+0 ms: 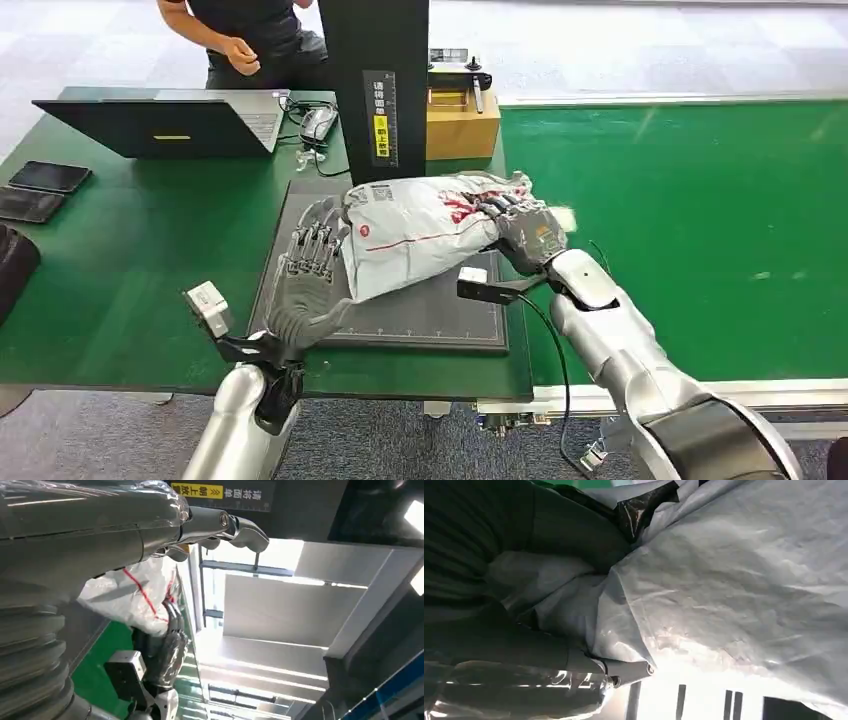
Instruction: Moved the parcel from conveyor to table for the left to box.
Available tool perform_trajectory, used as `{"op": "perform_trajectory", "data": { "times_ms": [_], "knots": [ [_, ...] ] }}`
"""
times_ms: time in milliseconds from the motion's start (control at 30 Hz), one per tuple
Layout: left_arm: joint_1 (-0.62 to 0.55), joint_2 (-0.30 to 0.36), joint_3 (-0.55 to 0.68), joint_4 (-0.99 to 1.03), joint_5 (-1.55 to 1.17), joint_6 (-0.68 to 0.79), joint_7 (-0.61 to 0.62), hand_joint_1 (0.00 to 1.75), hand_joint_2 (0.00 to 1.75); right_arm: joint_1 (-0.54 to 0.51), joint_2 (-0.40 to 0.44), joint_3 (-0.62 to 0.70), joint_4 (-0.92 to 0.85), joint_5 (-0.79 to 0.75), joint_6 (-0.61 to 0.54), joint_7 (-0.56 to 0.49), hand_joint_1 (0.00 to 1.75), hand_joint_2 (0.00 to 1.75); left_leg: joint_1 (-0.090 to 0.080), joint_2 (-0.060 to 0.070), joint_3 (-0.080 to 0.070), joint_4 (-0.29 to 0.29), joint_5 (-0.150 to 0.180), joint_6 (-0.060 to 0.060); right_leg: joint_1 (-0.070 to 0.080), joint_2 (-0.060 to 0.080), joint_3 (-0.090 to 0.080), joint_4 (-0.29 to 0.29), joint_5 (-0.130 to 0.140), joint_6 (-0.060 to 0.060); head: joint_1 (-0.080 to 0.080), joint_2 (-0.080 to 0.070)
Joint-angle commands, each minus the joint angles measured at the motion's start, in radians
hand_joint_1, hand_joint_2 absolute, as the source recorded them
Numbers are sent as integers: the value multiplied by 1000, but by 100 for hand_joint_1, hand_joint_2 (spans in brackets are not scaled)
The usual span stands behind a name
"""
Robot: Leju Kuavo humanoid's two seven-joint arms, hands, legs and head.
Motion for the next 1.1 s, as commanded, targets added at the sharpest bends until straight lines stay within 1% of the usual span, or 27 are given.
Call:
{"op": "perform_trajectory", "data": {
  "times_ms": [33,200,267,300,433,467,500,533,567,600,633,700,733,767,800,833,867,900,933,967,1000,1100],
  "knots": [
    [-55,20,-43,85,9,-3,-1,0,175,-78,141,54,169,-17,-52,-15,175,175,0,3,3,-2,0,-4,0,4,1,0,1,1,0,0],
    [-73,11,-55,107,3,-7,-4,0,175,-67,166,61,191,-26,-37,12,175,175,0,1,1,-1,0,-3,0,2,0,0,0,1,0,0],
    [-91,11,-65,130,1,-9,-4,0,175,-66,171,58,213,-32,14,45,175,175,0,0,2,-1,0,-3,0,1,1,0,0,1,0,0],
    [-91,11,-65,130,1,-9,-4,0,175,-66,171,58,213,-32,14,45,175,175,0,0,1,-1,0,-3,0,1,1,0,0,1,0,0],
    [-109,6,-69,148,4,-9,-7,0,175,-60,173,52,229,-40,79,80,175,175,0,-1,1,-1,1,-3,0,0,1,0,0,1,0,0],
    [-110,6,-69,149,5,-10,-8,0,175,-59,172,53,227,-39,79,86,168,175,0,-1,1,-1,1,-3,0,0,1,-1,0,1,0,0],
    [-110,6,-69,149,5,-10,-8,0,175,-59,172,53,227,-39,79,86,155,175,0,-1,1,0,0,-3,0,0,1,0,0,1,0,0],
    [-113,5,-69,149,6,-9,-8,0,175,-59,172,44,228,-48,87,97,86,175,0,-1,1,-1,1,-3,0,0,1,0,0,1,0,0],
    [-115,4,-68,149,7,-9,-6,0,175,-58,171,45,226,-44,83,111,9,175,0,-1,1,-1,1,-3,0,0,1,0,0,1,0,0],
    [-115,3,-67,149,7,-9,-5,0,175,-58,171,38,223,-49,78,119,9,175,0,-1,1,-1,1,-4,0,0,1,0,0,1,0,0],
    [-115,2,-66,148,7,-7,-5,0,175,-58,173,25,222,-63,83,123,0,175,0,-1,0,0,0,-3,0,0,0,0,0,1,0,0],
    [-115,0,-67,153,6,-7,1,0,175,-60,175,-25,214,-122,121,96,0,175,0,-1,1,0,1,-3,0,-1,0,0,0,1,0,0],
    [-115,0,-66,156,5,-5,1,0,175,-56,176,-47,201,-148,115,81,0,175,0,-2,1,-1,1,-4,0,0,1,0,0,1,0,0],
    [-115,-1,-66,157,3,-2,1,0,175,-51,181,-93,187,-207,121,32,0,175,0,-1,1,-1,1,-3,-1,0,0,0,0,1,0,0],
    [-114,-1,-66,157,3,-2,1,0,175,-55,179,-95,186,-211,127,27,0,175,0,-1,1,-1,1,-4,0,0,1,0,0,1,0,0],
    [-113,-1,-65,157,1,0,1,0,175,-48,182,-126,165,-253,118,-14,0,175,0,-1,0,-1,1,-3,-1,0,0,0,0,1,0,0],
    [-114,-2,-63,157,0,2,2,0,175,-44,190,-179,140,-329,153,-77,0,175,0,-1,0,0,1,-2,0,0,-1,0,0,1,0,0],
    [-115,-2,-63,158,0,2,2,0,175,-47,189,-180,139,-335,161,-81,0,175,0,-1,0,0,1,-4,0,0,0,0,0,1,0,0],
    [-118,-3,-61,161,0,4,3,0,175,-43,202,-247,116,-434,225,-143,0,175,0,-1,0,0,0,-2,0,0,-1,0,0,1,0,0],
    [-122,-5,-58,169,3,3,6,0,175,-40,216,-333,83,-586,391,-210,0,175,0,-1,-1,0,1,-3,0,0,-1,1,0,1,0,0],
    [-124,-6,-57,174,3,3,6,0,175,-36,211,-328,66,-591,407,-208,0,175,0,-1,-1,0,1,-3,0,0,-1,0,0,1,0,0],
    [-131,-8,-57,190,3,3,7,0,175,-16,216,-392,-1,-740,582,-236,0,175,0,-2,0,0,1,-4,0,-1,-1,0,0,1,0,0]
  ]
}}
